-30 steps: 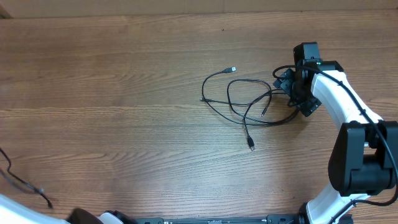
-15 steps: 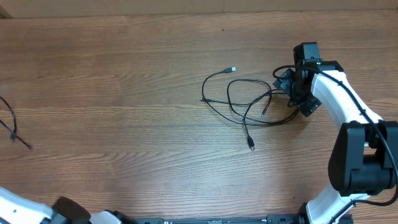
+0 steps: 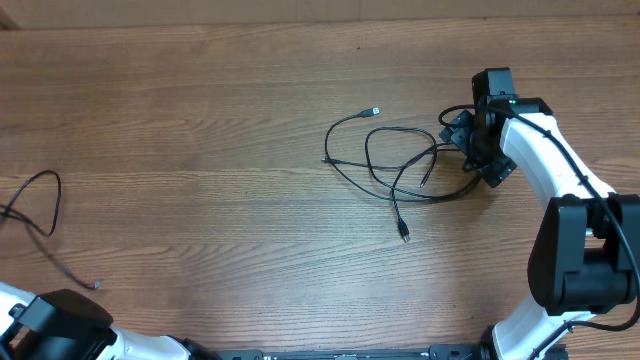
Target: Untangle cables
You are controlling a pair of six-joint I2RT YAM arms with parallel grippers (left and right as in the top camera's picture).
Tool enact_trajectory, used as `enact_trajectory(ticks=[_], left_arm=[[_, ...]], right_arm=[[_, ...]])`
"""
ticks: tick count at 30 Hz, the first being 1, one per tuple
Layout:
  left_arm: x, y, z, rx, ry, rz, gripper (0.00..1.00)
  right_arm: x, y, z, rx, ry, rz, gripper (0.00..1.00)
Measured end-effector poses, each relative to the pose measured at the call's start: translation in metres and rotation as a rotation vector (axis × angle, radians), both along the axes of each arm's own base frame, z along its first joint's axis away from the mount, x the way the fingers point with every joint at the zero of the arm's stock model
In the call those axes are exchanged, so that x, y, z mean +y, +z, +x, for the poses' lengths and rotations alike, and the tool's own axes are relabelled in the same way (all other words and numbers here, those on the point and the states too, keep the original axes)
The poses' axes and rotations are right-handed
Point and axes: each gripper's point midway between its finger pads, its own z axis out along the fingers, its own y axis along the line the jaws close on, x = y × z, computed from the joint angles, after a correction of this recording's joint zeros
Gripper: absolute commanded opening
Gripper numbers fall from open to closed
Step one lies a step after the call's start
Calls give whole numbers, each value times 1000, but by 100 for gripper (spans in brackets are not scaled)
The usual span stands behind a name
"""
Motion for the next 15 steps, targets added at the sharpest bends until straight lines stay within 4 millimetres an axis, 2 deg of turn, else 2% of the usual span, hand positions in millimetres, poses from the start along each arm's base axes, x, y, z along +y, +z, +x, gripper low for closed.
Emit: enact_trajectory(ticks=[8,11,15], left_arm=[[-2,9,-5,-4,11,26,4],[-9,26,-11,-28,20,66,4],[-20,51,-31,-47,96,124,4]], right_arm=[[0,0,0,-1,0,0,100],[0,0,0,0,0,0,100],[0,0,0,0,0,0,100]])
